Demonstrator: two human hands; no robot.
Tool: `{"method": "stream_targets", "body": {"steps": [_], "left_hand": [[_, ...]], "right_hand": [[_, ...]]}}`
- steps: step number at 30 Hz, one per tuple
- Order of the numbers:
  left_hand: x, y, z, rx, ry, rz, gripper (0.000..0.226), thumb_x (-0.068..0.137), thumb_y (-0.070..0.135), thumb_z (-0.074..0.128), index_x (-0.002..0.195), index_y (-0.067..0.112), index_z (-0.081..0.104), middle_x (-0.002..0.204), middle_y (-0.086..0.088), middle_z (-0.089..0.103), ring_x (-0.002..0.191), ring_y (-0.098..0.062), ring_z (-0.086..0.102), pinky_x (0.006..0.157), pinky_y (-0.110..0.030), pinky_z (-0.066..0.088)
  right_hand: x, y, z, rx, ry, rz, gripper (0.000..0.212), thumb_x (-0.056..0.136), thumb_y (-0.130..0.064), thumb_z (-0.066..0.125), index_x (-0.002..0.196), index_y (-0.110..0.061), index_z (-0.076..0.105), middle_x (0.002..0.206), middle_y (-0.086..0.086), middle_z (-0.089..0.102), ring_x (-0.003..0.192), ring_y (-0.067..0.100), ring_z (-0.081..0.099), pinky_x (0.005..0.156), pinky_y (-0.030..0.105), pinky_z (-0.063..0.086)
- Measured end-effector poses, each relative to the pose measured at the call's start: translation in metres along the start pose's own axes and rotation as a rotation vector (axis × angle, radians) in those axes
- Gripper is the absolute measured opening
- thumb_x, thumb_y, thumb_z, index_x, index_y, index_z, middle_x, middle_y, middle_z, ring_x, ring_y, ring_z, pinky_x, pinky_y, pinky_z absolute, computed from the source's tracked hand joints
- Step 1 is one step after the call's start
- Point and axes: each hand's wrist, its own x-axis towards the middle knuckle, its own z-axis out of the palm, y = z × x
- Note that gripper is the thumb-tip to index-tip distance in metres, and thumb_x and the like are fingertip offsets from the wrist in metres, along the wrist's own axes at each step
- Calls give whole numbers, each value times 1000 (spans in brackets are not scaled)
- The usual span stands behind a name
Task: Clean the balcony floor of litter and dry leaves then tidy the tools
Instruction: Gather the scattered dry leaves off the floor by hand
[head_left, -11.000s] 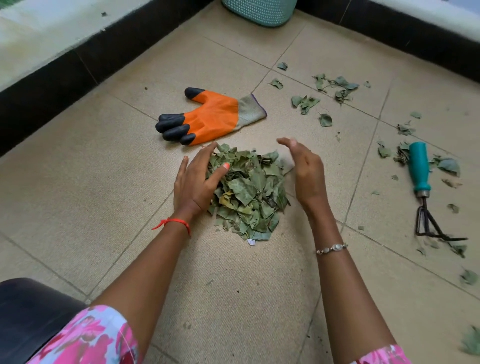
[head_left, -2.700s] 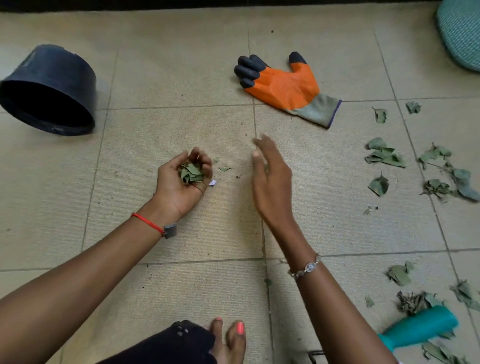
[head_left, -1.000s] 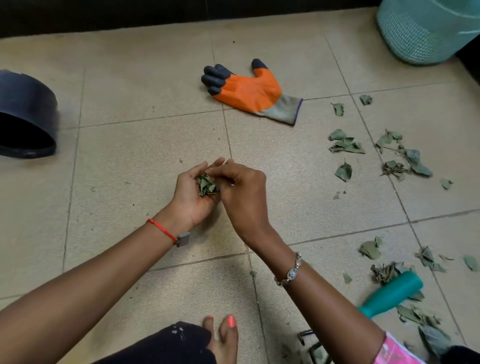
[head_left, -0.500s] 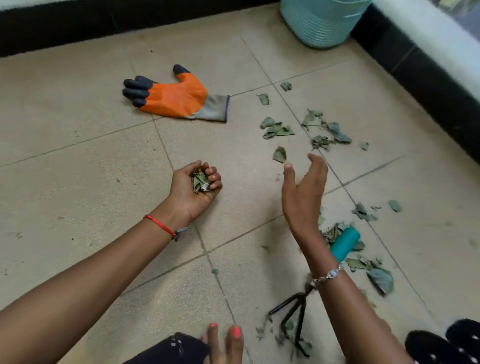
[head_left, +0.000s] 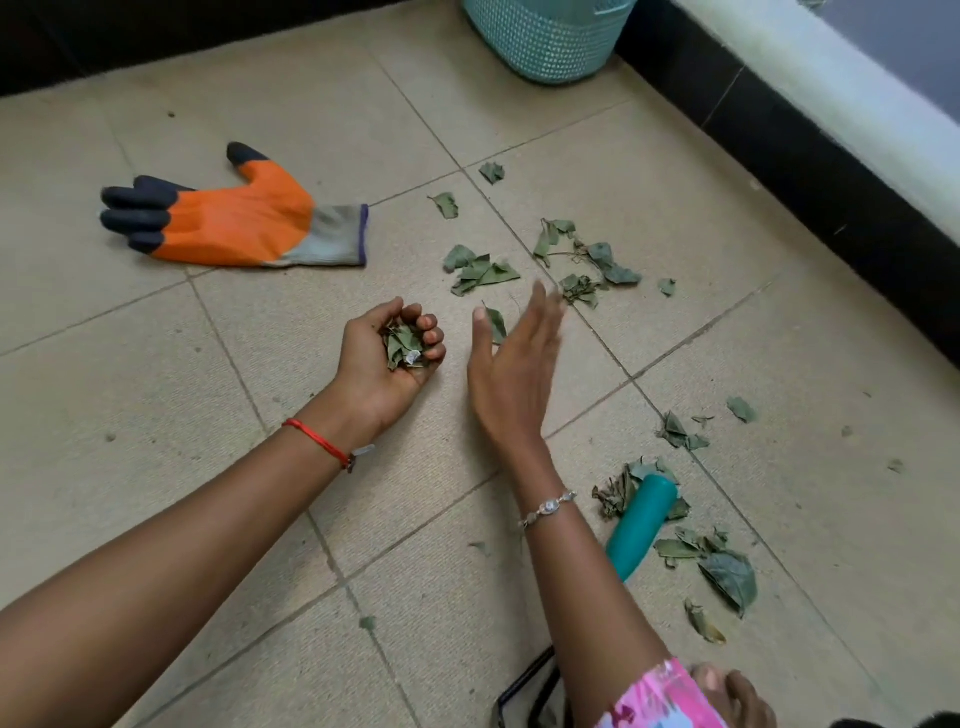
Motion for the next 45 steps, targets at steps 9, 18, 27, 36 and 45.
{"method": "stream_targets", "body": {"steps": [9, 18, 27, 36, 45], "left_hand": [[34, 8, 16, 214, 43, 173, 35, 96, 19, 40, 62, 13, 42, 45, 4, 43, 38, -7, 37, 38, -17, 27], [66, 9, 11, 601, 78, 667, 47, 95, 14, 50, 50, 8, 43, 37, 7, 38, 34, -6, 28, 39, -16, 24], [66, 7, 6, 576, 64, 761, 52, 96, 12, 49, 44, 16, 46, 39, 8, 38, 37, -6, 28, 41, -17, 25], [68, 6, 3, 563, 133, 795, 47, 96, 15, 49, 50, 10, 48, 39, 10, 41, 39, -4, 32, 42, -18, 28], [68, 7, 2, 563, 129, 780, 46, 97, 15, 49, 51, 9, 50, 40, 8, 41, 40, -5, 34, 43, -18, 29]], "right_hand": [[105, 47, -50, -84, 183, 142, 60, 100, -45, 29, 148, -11, 19, 158, 6, 8, 146, 19, 2, 119, 39, 6], [87, 38, -40, -45, 210, -18, 58, 96, -53, 26, 140, -17, 38, 153, 1, 27, 139, 21, 30, 109, 51, 32], [96, 49, -37, -240, 11, 14, 69, 97, -56, 17, 150, -13, 7, 159, 4, 4, 145, 17, 3, 116, 35, 2], [162, 12, -12, -16, -248, -344, 56, 97, -49, 35, 146, -24, 29, 154, -2, 26, 141, 15, 24, 113, 38, 25], [182, -16, 20, -146, -532, -629, 45, 99, -38, 28, 140, -23, 42, 152, -4, 32, 141, 9, 21, 115, 28, 12]]}}
